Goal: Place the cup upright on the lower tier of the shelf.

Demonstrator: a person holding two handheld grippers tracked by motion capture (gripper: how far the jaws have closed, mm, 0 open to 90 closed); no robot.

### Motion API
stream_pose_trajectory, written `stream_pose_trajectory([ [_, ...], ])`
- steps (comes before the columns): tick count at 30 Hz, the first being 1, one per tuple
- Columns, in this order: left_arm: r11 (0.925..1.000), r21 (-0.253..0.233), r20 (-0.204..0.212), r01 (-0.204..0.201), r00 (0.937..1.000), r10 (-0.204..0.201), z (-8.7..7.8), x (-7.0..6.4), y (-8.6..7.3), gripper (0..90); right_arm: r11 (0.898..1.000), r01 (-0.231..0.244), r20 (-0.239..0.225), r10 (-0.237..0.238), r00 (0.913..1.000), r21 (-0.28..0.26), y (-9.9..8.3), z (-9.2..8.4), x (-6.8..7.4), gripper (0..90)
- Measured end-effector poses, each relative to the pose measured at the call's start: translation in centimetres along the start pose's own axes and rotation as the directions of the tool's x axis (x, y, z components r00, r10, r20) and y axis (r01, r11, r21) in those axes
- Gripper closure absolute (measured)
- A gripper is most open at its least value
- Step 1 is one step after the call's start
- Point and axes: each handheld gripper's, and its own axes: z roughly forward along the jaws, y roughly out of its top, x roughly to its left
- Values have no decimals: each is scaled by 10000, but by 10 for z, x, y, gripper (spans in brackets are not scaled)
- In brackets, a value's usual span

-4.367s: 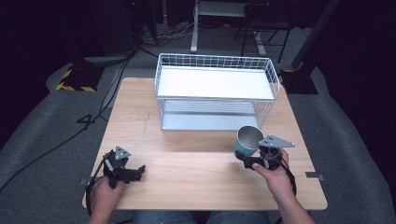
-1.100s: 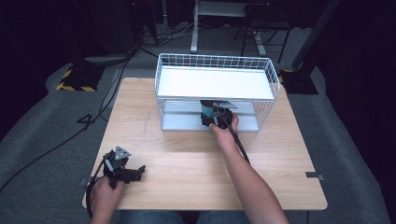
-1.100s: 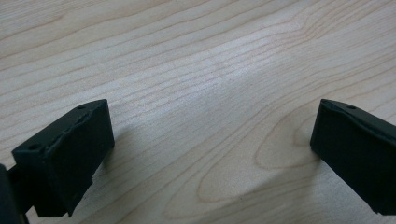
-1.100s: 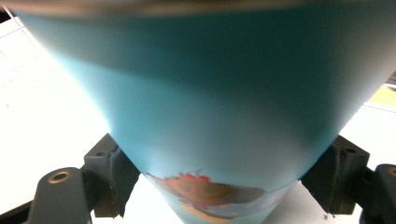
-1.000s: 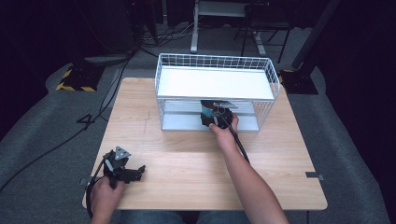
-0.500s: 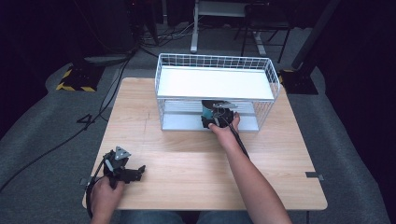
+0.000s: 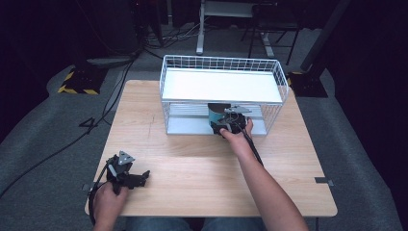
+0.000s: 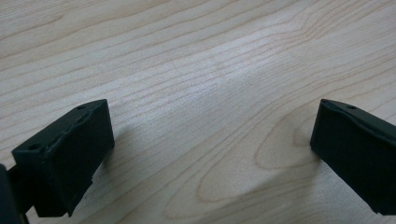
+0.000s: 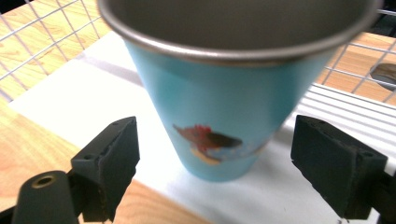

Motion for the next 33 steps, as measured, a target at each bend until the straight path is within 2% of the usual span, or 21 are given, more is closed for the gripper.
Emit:
stream_pose_trajectory([
  [5, 10000, 1, -1, -1, 10000, 1, 0, 0, 0, 0, 9996, -289, -155, 289, 9995, 0, -3, -16, -5, 158],
  [8, 10000, -28, -7, 4, 10000, -4, 0, 0, 0, 0, 9995, -308, -284, 307, 9991, -15, -4, -22, -7, 158],
  [9, 10000, -1, -49, 41, 10000, -41, 0, -1, 0, 0, 9998, -203, -491, 202, 9986, -1, -4, -30, -10, 158],
  [12, 10000, 30, -63, 60, 10000, -59, -1, -1, -1, 0, 9999, -121, -598, 117, 9981, -69, -4, -37, -11, 158],
  [13, 10000, 30, -74, 69, 9999, -69, -1, -1, -1, 0, 10000, -9, -866, 3, 9962, -64, -6, -46, -12, 158],
  [16, 10000, 25, -82, 75, 9999, -75, -1, -1, -1, 0, 9999, 134, -998, -140, 9949, -67, -8, -52, -13, 158],
  [17, 10000, 14, -85, 78, 9999, -78, -1, -1, -1, 0, 9995, 309, -1204, -319, 9922, -103, -10, -62, -14, 157],
  [19, 9999, 17, -96, 101, 9999, -101, -1, -1, -2, 0, 9993, 351, -1222, -362, 9918, -113, -10, -65, -14, 158],
  [21, 9999, 11, -88, 101, 9999, -101, -1, -1, -2, 0, 9985, 487, -1387, -519, 9890, -261, -13, -78, -16, 158],
  [24, 9999, 10, -88, 101, 9999, -101, -1, -1, -2, 0, 9982, 533, -1546, -572, 9863, -292, -15, -86, -16, 158],
  [28, 9999, 8, -87, 101, 9999, -101, -1, -1, -1, 0, 9959, 841, -1875, -887, 9783, -322, -21, -104, -18, 157],
  [30, 9999, 12, -87, 100, 9999, -100, -1, -1, -1, 0, 9957, 865, -1910, -912, 9773, -328, -23, -108, -18, 158],
  [31, 10000, 13, -87, 97, 9999, -97, -1, -1, -1, 0, 9937, 1049, -1860, -1104, 9763, -389, -26, -116, -19, 158],
  [33, 9999, 10, -86, 103, 9999, -103, -1, -1, -1, 0, 9927, 1109, -1845, -1176, 9758, -463, -29, -124, -21, 158],
])
